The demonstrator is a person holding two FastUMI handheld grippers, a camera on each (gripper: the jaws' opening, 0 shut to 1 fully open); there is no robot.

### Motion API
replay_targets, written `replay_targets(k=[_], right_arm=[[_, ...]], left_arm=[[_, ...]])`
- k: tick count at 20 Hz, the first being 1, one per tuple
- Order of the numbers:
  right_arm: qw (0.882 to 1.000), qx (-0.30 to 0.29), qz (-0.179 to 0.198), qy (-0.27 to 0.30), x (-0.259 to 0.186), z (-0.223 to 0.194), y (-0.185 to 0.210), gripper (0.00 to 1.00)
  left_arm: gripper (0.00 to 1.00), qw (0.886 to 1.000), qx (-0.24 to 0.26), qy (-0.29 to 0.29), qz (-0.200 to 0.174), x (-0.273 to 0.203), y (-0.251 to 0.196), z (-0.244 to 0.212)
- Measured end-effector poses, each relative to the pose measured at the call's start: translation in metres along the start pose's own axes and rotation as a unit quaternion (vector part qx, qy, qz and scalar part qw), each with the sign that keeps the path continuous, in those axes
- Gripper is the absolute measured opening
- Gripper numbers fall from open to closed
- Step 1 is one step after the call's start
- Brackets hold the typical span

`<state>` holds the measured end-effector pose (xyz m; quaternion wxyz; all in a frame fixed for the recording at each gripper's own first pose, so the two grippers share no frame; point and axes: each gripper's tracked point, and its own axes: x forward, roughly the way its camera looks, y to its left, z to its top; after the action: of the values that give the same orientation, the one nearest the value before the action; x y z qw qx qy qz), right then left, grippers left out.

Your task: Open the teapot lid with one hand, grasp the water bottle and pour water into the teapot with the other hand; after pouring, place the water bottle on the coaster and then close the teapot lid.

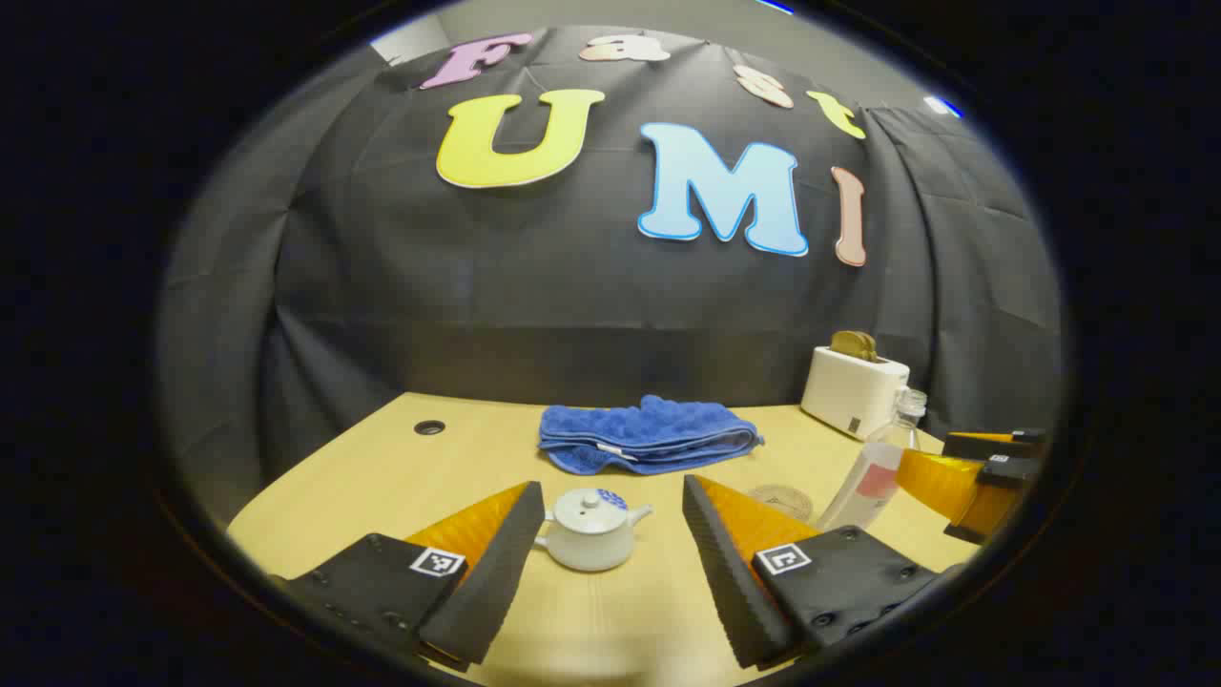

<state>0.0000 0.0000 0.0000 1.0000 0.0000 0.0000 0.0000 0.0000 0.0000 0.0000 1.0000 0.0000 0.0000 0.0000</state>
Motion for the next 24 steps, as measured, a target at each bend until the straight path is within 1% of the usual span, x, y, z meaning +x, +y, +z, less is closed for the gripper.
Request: replay_targets(k=[13,15,19,22,23,24], right_arm=[[1.000,-0.003,-0.001,0.004,0.002,-0.003,0.000,0.93],[1.000,-0.003,-0.002,0.004,0.002,-0.003,0.000,0.93],[1.000,-0.004,-0.002,0.008,0.004,-0.007,-0.001,0.93],[1.000,-0.001,-0.002,0.011,0.004,-0.011,-0.002,0.93],[1.000,0.000,-0.001,0.012,0.004,-0.012,-0.003,0.93],[1.000,0.001,-0.001,0.014,0.004,-0.014,-0.002,0.93]], left_arm=[[0.95,1.000,0.000,0.000,-0.004,0.005,-0.002,-0.001],[0.92,1.000,0.000,0.001,-0.005,0.005,-0.001,-0.001],[0.93,1.000,-0.002,-0.006,-0.003,0.013,0.002,0.000],[0.92,1.000,-0.001,-0.015,-0.006,0.024,0.005,0.001],[0.90,1.000,-0.001,-0.019,-0.008,0.029,0.006,0.002],[0.86,1.000,-0.003,-0.024,-0.010,0.035,0.007,0.002]])
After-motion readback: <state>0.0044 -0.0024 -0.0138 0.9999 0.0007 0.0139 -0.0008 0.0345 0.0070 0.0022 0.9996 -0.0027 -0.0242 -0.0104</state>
